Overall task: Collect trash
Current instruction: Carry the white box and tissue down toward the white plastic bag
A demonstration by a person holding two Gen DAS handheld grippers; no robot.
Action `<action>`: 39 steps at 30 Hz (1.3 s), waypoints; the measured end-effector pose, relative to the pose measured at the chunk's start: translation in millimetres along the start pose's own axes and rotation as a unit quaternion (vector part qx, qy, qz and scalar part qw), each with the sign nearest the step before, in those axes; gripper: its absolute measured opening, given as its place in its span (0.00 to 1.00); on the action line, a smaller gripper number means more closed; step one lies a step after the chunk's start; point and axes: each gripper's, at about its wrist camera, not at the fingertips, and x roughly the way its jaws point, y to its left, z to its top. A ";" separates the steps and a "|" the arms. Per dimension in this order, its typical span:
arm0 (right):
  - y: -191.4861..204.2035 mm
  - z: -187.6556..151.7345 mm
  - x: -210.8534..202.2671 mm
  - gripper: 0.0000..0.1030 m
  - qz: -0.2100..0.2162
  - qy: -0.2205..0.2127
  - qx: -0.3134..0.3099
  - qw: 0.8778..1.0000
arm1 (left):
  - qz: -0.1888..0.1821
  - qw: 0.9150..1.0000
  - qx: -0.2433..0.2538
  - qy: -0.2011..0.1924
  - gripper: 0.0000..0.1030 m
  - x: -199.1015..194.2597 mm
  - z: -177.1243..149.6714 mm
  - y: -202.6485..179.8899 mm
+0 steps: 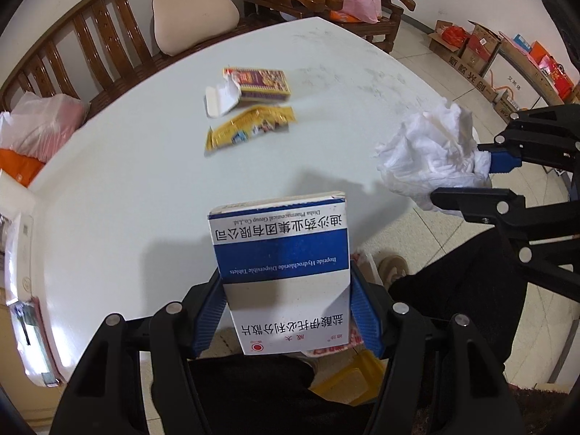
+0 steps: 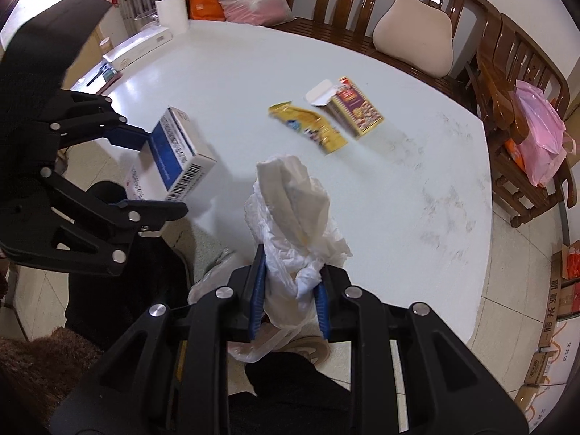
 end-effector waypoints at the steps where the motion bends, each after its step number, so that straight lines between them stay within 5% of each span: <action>1: 4.4 -4.2 0.3 0.23 0.001 0.002 0.000 1.000 | -0.004 1.000 -0.003 0.001 0.60 -0.1 -5.0 -0.4; 19: 51.8 -66.3 27.6 0.23 0.011 0.027 0.005 1.000 | -0.023 1.000 0.001 0.006 0.60 24.3 -82.7 -24.5; 39: 77.8 -113.8 106.5 0.23 0.015 0.072 0.016 0.997 | -0.042 0.996 -0.010 0.074 0.60 110.1 -135.3 -37.8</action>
